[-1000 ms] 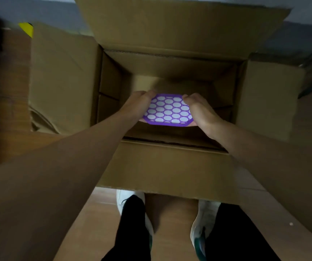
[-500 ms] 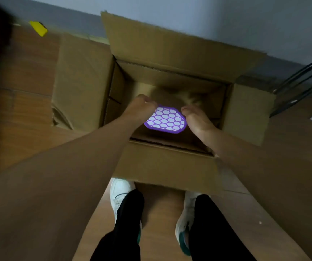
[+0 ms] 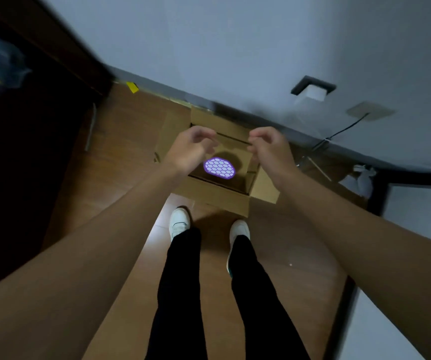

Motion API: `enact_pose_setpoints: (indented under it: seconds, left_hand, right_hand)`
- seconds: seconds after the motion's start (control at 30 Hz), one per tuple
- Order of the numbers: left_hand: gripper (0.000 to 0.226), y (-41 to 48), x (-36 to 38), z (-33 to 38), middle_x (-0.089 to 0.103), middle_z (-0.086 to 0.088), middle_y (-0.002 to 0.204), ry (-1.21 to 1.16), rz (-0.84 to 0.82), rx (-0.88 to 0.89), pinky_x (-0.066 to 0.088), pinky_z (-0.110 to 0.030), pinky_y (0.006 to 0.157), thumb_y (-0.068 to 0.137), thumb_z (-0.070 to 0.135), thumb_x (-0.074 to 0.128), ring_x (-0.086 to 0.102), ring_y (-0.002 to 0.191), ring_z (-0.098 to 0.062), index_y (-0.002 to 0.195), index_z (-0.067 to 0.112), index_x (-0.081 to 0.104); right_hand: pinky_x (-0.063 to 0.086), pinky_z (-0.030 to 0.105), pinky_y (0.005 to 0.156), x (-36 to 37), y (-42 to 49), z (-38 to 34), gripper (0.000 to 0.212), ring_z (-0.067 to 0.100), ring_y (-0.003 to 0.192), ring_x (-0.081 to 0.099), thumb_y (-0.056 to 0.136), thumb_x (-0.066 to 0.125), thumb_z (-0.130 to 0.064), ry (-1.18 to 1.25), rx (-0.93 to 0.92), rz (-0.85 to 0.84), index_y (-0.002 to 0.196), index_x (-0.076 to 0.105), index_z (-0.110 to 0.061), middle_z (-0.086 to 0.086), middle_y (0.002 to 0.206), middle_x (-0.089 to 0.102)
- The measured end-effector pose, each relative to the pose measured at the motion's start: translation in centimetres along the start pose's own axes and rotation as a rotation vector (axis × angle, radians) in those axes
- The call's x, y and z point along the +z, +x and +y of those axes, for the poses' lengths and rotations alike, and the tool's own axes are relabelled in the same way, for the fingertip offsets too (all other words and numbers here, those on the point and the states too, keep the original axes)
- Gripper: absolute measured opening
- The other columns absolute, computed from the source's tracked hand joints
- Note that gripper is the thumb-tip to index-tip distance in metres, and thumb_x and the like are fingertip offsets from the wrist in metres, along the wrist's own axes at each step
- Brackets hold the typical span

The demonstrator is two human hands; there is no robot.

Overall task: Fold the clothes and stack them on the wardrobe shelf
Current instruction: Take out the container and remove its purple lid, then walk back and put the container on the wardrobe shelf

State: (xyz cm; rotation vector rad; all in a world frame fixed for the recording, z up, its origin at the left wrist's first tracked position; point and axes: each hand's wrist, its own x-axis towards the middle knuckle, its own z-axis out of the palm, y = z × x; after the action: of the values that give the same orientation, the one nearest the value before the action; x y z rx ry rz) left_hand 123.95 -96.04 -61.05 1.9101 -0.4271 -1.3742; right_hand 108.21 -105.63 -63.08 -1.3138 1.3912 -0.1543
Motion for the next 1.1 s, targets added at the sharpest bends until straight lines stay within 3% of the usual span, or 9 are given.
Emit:
enact_pose_setpoints:
  seconds: [0.13,0.27,0.4,0.57,0.7,0.93,1.1]
  left_hand:
    - [0.023,-8.9,-1.4,4.8,0.067,-0.012,0.105,-0.073,0.051,0.02,0.051,-0.017,0.064,0.098,-0.001,0.046,0.062,0.086,-0.02,0.114,0.007,0.061]
    - [0.021,-17.7,-3.1,6.1,0.072,-0.001,0.095,-0.154,0.153,0.012,0.054,-0.029,0.079,0.098,0.005,0.048,0.069,0.086,-0.016,0.11,0.011,0.064]
    - [0.021,-26.9,-4.7,4.2,0.074,-0.003,0.097,-0.299,0.301,-0.03,0.056,-0.033,0.083,0.098,0.008,0.049,0.071,0.089,-0.018,0.112,0.01,0.065]
    - [0.02,-37.9,-5.2,-3.0,0.075,-0.012,0.106,-0.572,0.484,-0.134,0.056,-0.041,0.089,0.094,0.009,0.055,0.071,0.1,-0.03,0.11,0.011,0.067]
    - [0.024,-45.3,-4.9,-10.6,0.074,-0.014,0.108,-0.787,0.639,-0.219,0.056,-0.043,0.091,0.098,0.007,0.049,0.07,0.101,-0.033,0.115,0.006,0.066]
    - [0.024,-55.6,-3.0,-22.4,0.077,-0.009,0.099,-1.151,0.925,-0.32,0.058,-0.036,0.081,0.096,0.005,0.048,0.073,0.088,-0.023,0.108,0.011,0.068]
    - [0.023,-61.8,-2.5,-27.5,0.077,-0.009,0.099,-1.377,1.151,-0.289,0.057,-0.031,0.072,0.095,0.007,0.048,0.073,0.079,-0.016,0.105,0.014,0.068]
  right_hand:
    - [0.053,0.025,0.069,-3.0,-6.7,-4.9,0.017,0.011,0.079,0.067,0.094,0.053,-0.012,0.06,-0.069,-0.041,0.095,0.062,-0.026,-0.002,0.094,0.068]
    - [0.053,0.019,0.063,-5.5,-13.2,-7.6,0.015,0.008,0.073,0.07,0.092,0.055,-0.015,0.067,-0.117,-0.13,0.095,0.064,-0.027,-0.001,0.092,0.071]
    - [0.053,0.02,0.06,-5.7,-19.7,-9.4,0.015,0.012,0.072,0.07,0.082,0.058,-0.022,0.035,-0.106,-0.248,0.094,0.066,-0.024,0.003,0.092,0.074]
    - [0.053,0.027,0.064,-1.5,-27.7,-11.0,0.015,0.013,0.07,0.067,0.089,0.055,-0.01,-0.086,-0.128,-0.473,0.095,0.066,-0.019,0.003,0.085,0.073]
    - [0.055,0.024,0.063,4.3,-35.2,-12.3,0.017,0.01,0.066,0.067,0.096,0.051,-0.002,-0.235,-0.215,-0.715,0.102,0.066,-0.007,0.0,0.08,0.072]
    - [0.056,0.021,0.068,15.2,-46.4,-11.3,0.018,0.007,0.072,0.068,0.099,0.049,-0.008,-0.698,-0.414,-1.137,0.102,0.066,-0.013,-0.004,0.085,0.072]
    - [0.054,0.024,0.064,21.8,-50.4,-7.5,0.022,0.012,0.069,0.066,0.099,0.048,-0.005,-0.97,-0.427,-1.231,0.094,0.066,-0.016,0.002,0.084,0.071]
